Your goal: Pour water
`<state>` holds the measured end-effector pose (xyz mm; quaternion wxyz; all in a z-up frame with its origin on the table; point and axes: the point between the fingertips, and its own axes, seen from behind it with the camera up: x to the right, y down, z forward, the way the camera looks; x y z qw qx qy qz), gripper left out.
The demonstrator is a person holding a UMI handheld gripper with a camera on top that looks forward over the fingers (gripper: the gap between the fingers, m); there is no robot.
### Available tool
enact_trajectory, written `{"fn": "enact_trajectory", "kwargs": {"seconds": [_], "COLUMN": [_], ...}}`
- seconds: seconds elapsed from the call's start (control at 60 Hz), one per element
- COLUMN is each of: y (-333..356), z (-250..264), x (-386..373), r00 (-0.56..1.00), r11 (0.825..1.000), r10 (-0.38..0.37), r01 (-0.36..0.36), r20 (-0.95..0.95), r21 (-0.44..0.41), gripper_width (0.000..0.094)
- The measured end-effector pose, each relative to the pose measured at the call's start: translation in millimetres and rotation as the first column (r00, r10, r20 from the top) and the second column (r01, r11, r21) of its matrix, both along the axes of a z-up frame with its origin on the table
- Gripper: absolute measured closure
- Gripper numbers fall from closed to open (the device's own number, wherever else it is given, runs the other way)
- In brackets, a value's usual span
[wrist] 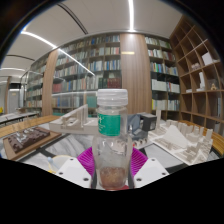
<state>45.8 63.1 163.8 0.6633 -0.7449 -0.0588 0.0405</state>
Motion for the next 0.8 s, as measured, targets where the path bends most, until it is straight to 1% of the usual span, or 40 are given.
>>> {"fn": "enact_trajectory", "kwargs": {"seconds": [0.1,0.117,0.217,0.233,0.25,0.267,0.283,0.317,0.333,0.417,0.467,0.5,0.55,0.567,0.6,0.617,0.683,0.733,0.8], "y": [-4,4,3,3,1,3,1,1,0,1,-1,-4,-10,-13,-21,-25,-48,-70,-105], "z": [-41,-52,-93,-98,-103,-94,-100,-95,-96,-96,-100,-101,-96,-94,-89,-85,-70,-58,-47], "x": [11,9,23,23,21,22,25,25,25,24,27,29,33,34,35,36,35,34,35], "r00": [1.000,1.000,0.998,0.998,0.998,0.998,0.998,0.998,0.998,0.998,0.998,0.996,0.994,0.994,0.992,0.992,0.991,0.989,0.984], "r11": [0.995,0.994,0.985,0.982,0.984,0.991,0.989,0.991,0.989,0.989,0.985,0.980,0.977,0.976,0.974,0.973,0.971,0.967,0.957], "r10": [-0.020,-0.025,-0.053,-0.058,-0.059,-0.057,-0.055,-0.057,-0.059,-0.058,-0.068,-0.083,-0.102,-0.107,-0.118,-0.124,-0.131,-0.140,-0.170], "r01": [0.021,0.026,0.058,0.063,0.065,0.059,0.058,0.058,0.060,0.059,0.070,0.086,0.105,0.111,0.123,0.129,0.136,0.145,0.177], "r20": [0.010,0.013,0.030,0.036,0.038,0.022,0.024,0.013,0.009,0.012,0.017,0.022,0.030,0.032,0.038,0.040,0.040,0.039,0.052], "r21": [-0.094,-0.105,-0.164,-0.175,-0.164,-0.120,-0.135,-0.124,-0.134,-0.132,-0.158,-0.179,-0.187,-0.188,-0.191,-0.192,-0.198,-0.208,-0.230], "gripper_width": [0.0518,0.0517,0.0515,0.0494,0.0494,0.0505,0.0505,0.0491,0.0482,0.0403,0.0363,0.0304,0.0132,0.0059,0.0103,0.0106,0.0068,0.0075,0.0080]}}
